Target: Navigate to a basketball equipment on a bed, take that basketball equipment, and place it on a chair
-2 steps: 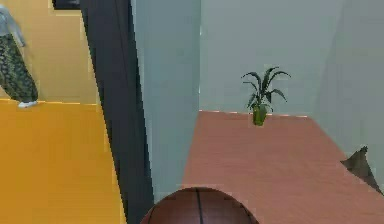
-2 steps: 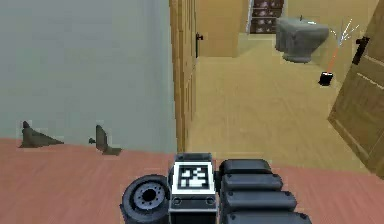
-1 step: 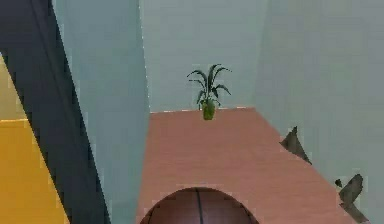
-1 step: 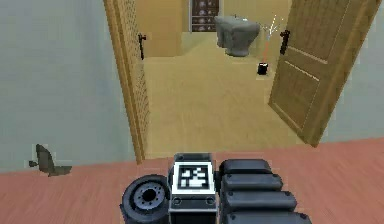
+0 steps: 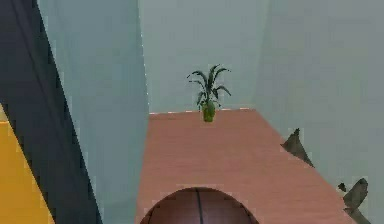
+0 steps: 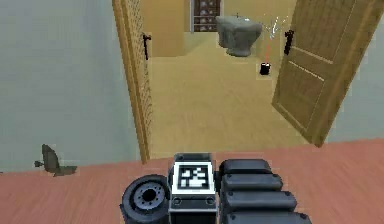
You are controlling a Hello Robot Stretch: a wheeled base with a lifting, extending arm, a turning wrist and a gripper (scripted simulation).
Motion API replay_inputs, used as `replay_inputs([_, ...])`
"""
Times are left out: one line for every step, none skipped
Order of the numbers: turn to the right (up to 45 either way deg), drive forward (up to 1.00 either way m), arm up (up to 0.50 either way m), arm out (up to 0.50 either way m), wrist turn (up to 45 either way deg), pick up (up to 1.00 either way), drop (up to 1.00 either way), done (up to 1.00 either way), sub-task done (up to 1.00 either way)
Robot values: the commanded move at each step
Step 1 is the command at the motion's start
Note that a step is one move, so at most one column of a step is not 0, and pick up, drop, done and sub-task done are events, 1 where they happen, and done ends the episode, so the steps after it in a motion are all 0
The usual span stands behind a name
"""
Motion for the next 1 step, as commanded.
replay_inputs([-45.0,0.00,0.00,0.00,0.0,0.00,0.00,0.00,0.00])
